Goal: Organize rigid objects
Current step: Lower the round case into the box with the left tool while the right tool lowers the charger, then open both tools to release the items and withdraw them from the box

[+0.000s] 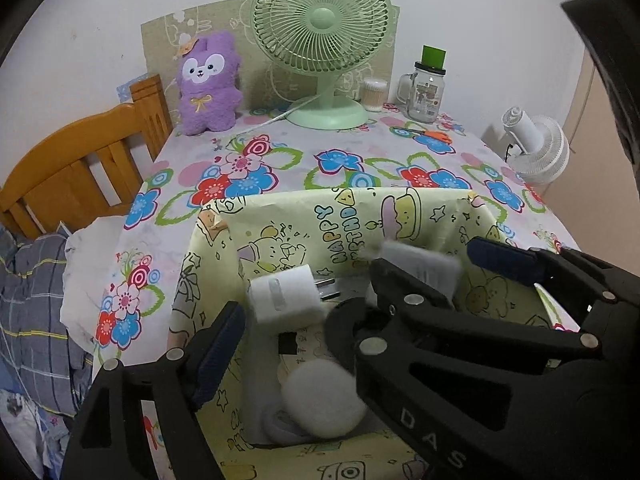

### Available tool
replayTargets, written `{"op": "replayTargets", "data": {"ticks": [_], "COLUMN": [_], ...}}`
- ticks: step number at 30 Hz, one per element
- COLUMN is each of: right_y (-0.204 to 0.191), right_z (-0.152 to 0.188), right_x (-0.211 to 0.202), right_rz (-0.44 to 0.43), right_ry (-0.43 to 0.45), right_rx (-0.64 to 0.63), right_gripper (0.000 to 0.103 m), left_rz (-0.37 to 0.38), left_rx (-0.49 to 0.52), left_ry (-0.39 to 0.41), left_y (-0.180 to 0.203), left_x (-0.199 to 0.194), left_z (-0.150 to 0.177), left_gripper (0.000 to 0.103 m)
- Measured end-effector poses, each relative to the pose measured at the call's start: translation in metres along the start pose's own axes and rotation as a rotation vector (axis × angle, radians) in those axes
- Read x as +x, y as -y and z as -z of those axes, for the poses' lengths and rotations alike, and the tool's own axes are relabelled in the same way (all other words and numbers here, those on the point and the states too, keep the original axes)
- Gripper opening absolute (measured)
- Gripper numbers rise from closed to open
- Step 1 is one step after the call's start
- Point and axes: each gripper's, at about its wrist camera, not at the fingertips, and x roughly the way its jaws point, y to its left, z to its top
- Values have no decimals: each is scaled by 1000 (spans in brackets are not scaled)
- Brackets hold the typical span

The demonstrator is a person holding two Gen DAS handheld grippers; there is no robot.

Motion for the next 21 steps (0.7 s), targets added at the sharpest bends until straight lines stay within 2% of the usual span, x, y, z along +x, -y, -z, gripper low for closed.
{"op": "replayTargets", "data": {"ticks": [5, 12, 21], "right_y": [1, 3, 13], "right_z": [4, 10, 18], "right_x": [-13, -33, -53], "right_rz": [17, 26, 79], "right_ry": [27, 50, 63], "right_rx": [-9, -8, 16], "right_gripper": [82, 82, 87], "left_rz": [5, 20, 22], "left_rx": [4, 8, 41], "left_ry": [11, 31, 50], "left_y": [3, 10, 26], "left_x": [-8, -20, -31], "left_z": [3, 7, 10], "left_gripper": [89, 94, 96]}}
